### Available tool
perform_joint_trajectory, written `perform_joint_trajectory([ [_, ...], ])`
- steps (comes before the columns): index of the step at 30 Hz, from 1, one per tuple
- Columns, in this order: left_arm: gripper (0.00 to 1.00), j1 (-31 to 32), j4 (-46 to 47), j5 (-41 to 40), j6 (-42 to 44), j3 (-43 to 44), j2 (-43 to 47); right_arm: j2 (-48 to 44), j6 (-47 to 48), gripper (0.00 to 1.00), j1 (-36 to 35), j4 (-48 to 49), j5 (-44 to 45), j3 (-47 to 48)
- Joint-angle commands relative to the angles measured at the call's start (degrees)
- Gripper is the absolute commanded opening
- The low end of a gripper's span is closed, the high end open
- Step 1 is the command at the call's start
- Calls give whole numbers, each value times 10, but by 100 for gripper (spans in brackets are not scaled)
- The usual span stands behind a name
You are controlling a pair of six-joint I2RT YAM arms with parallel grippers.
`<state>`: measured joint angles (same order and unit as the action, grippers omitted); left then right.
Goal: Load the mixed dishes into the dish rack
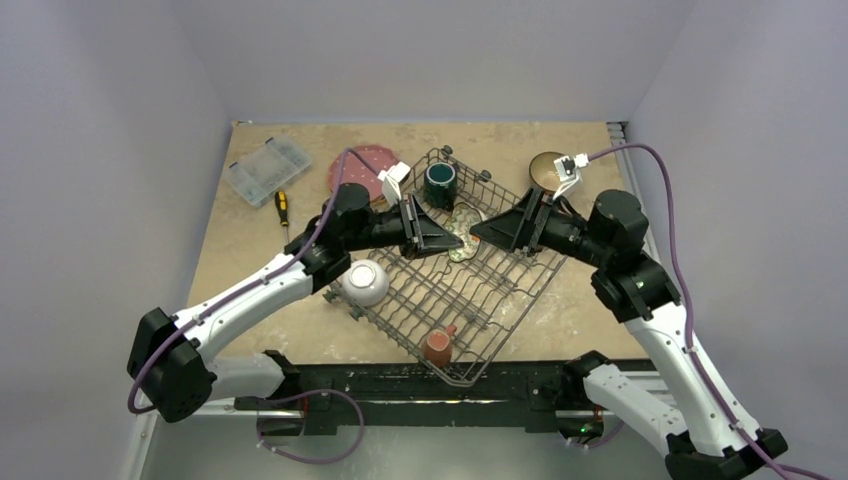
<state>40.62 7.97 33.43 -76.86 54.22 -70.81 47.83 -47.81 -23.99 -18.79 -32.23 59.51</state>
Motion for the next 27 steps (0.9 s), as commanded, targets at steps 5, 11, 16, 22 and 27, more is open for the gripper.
perform_joint_trajectory([
  [5,0,18,9,-24,27,53,-10,-17,-2,61,0,-9,-39,5],
  [11,0,17,-11,-28,40,73,-24,-28,-7,18,-1,0,-53,-14],
  [16,0,17,-63,-27,56,91,-34,-22,3,0,-1,-11,-55,-7],
  [22,29,17,-163,-73,76,107,-22,1,17,0,0,-16,-50,10],
  [27,67,17,-370,-165,121,143,9,36,47,0,0,-46,-30,15],
])
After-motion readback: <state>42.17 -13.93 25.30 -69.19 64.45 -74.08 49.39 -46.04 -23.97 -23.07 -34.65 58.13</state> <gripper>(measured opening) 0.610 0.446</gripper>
